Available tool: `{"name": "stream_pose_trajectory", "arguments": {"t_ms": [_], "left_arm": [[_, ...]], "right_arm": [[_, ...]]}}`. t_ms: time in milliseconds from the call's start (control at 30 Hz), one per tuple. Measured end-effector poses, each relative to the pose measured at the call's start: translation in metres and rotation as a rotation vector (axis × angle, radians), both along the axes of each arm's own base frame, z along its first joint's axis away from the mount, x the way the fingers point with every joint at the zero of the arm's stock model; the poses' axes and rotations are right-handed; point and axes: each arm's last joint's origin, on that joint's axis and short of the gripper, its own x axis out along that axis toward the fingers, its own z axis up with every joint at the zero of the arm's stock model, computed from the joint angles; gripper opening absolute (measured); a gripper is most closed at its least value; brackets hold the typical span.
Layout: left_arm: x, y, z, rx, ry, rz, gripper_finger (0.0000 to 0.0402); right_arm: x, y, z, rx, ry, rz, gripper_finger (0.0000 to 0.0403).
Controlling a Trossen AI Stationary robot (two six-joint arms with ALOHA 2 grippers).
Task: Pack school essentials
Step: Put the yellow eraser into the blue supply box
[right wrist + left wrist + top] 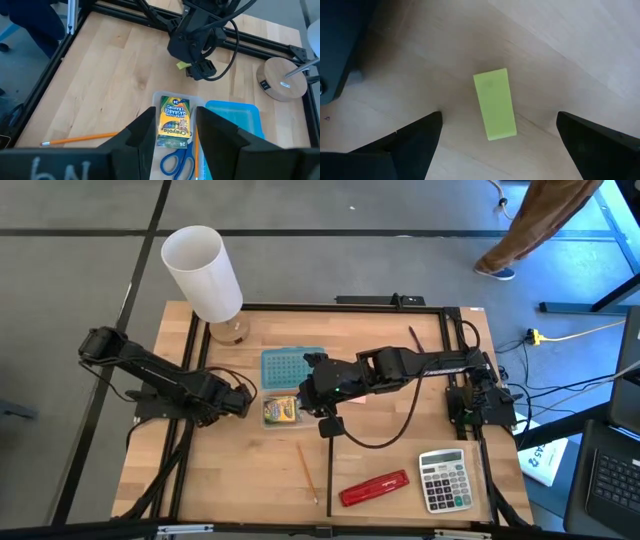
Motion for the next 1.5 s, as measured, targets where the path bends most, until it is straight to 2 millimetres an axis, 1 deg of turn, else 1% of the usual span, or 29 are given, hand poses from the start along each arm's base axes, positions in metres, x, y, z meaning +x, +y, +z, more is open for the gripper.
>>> {"name": "stream_pose_trajectory", "arguments": {"t_ms": [267,400,600,1167,1500], "left_arm": [[0.0004,0.0000,0.0003,0.004,-0.002,0.004,0.0388],[0.0006,0.0013,0.0002,0.003,0.000,0.016,0.0376],[0.0007,0.0035,0.0002,0.000,0.005,0.030,0.0346],[-0.0001,0.0047,0.0000,0.025,0.012,0.033,0.0243],[-0.0004,0.0047,-0.0001,0.025,0.015,0.017,0.0194]], "right_arm": [[0.0004,0.0002,0.0004,0.001,-0.006,0.000,0.0142],[0.0005,0.0001,0.0008,0.002,-0.010,0.000,0.0142],[0.0008,0.0002,0.0020,0.004,-0.021,0.000,0.0142],[0.0014,-0.0001,0.0027,-0.004,-0.032,-0.012,0.0142],[0.0014,-0.0006,0.0028,-0.005,-0.032,-0.013,0.0142]]}}
